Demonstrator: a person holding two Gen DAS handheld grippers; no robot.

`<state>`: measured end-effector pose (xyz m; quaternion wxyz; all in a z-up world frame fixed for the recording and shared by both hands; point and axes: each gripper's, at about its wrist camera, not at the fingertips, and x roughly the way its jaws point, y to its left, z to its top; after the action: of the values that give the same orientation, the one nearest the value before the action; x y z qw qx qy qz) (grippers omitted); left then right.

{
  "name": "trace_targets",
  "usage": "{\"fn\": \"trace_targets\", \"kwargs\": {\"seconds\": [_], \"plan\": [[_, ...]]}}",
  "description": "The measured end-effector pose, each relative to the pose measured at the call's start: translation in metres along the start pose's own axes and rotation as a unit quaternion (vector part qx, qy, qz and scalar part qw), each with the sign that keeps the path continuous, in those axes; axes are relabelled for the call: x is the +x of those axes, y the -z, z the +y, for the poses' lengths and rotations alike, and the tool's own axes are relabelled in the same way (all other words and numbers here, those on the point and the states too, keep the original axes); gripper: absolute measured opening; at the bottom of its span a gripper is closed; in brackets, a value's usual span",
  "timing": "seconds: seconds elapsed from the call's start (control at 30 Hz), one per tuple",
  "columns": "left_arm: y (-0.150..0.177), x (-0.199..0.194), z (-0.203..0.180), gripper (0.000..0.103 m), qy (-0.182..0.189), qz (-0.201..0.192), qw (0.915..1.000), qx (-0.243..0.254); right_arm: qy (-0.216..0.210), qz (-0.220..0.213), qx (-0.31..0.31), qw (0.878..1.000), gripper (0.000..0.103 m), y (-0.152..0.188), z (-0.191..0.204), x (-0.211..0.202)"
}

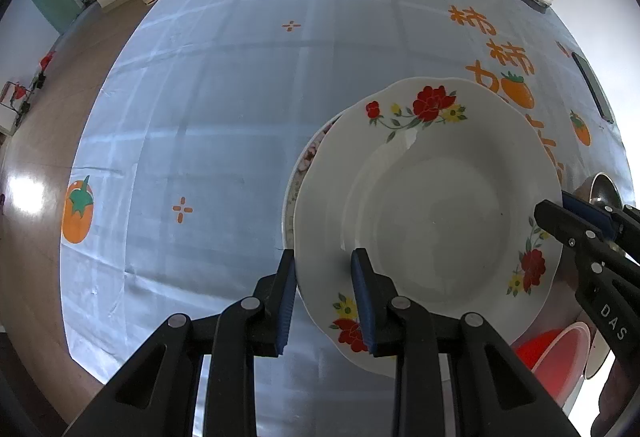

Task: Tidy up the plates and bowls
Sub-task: 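Lower the red-flower plate onto the pink-floral plate with both tools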

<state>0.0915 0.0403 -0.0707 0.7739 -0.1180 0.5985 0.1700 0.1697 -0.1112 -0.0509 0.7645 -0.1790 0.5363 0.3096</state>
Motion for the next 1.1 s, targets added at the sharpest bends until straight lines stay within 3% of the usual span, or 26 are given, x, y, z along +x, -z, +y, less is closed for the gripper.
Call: {"fn": "trace_targets", "kwargs": {"seconds": [1.1], "plan": [[-0.003, 0.006, 0.004, 0.03, -0.005, 0.005, 1.0, -0.006, -0.006, 0.013, -0.012, 1.0, 0.019, -0.002, 0.008, 0.014]]}}
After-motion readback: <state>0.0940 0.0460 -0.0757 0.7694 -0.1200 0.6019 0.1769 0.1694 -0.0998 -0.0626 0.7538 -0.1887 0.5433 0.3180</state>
